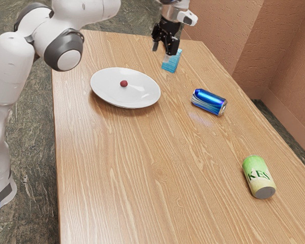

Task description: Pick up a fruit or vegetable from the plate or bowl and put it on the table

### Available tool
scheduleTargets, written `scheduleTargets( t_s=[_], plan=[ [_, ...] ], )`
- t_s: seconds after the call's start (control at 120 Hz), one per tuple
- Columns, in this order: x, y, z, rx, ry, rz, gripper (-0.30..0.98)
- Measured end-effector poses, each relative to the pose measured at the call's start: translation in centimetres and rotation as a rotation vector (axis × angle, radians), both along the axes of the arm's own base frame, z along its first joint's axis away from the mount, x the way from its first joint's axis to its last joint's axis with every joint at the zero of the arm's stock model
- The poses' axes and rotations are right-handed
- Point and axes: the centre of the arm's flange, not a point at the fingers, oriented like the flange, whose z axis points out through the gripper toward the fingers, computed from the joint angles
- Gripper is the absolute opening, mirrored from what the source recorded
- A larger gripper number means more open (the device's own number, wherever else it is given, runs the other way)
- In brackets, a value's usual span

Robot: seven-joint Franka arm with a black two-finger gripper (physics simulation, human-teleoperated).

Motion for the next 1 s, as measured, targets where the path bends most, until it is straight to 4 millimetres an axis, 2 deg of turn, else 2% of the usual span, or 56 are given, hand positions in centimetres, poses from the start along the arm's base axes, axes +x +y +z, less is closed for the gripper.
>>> scheduleTargets(
  t_s=[0.042, 0.075, 0.167, 0.208, 0.292, 0.35, 0.367, 0.383, 0.417, 0.45, 0.483, 0.533, 0.567, 0.625, 0.675, 0.725, 0.842, 0.908, 1.0],
  plan=[
    [0.9, -1.9, -0.3, -0.01, -0.007, -0.04, 0.68],
    [1.3, -2.7, -0.4, -0.014, -0.013, -0.056, 0.68],
    [1.6, -2.8, -0.4, -0.022, -0.026, -0.062, 0.68],
    [1.5, -2.5, -0.4, -0.028, -0.033, -0.056, 0.68],
    [0.6, 0.5, -0.3, -0.052, -0.047, -0.003, 0.68],
    [0.1, 1.5, -0.1, -0.061, -0.052, 0.02, 0.69],
    [-0.2, 1.7, 0.4, -0.06, -0.058, 0.027, 0.68],
    [-1.1, 1.8, 2.0, -0.058, -0.083, 0.031, 0.68],
    [-3.6, 1.4, 6.9, -0.058, -0.169, 0.025, 0.68],
    [-5.5, -0.6, 11.4, -0.063, -0.251, -0.009, 0.69],
    [-6.2, -3.1, 13.5, -0.069, -0.287, -0.05, 0.69],
    [-3.7, -5.5, 11.3, -0.071, -0.243, -0.081, 0.69],
    [-1.0, -6.4, 8.0, -0.067, -0.192, -0.082, 0.68],
    [2.7, -6.7, 2.2, -0.053, -0.119, -0.068, 0.68],
    [4.2, -6.1, -1.2, -0.047, -0.083, -0.045, 0.68],
    [4.5, -4.2, -3.9, -0.043, -0.058, -0.002, 0.68],
    [4.4, 2.4, -7.9, -0.017, -0.044, 0.122, 0.69],
    [4.8, 4.4, -10.3, -0.004, -0.028, 0.16, 0.69],
    [5.0, 5.7, -11.9, 0.007, -0.022, 0.189, 0.69]
  ],
)
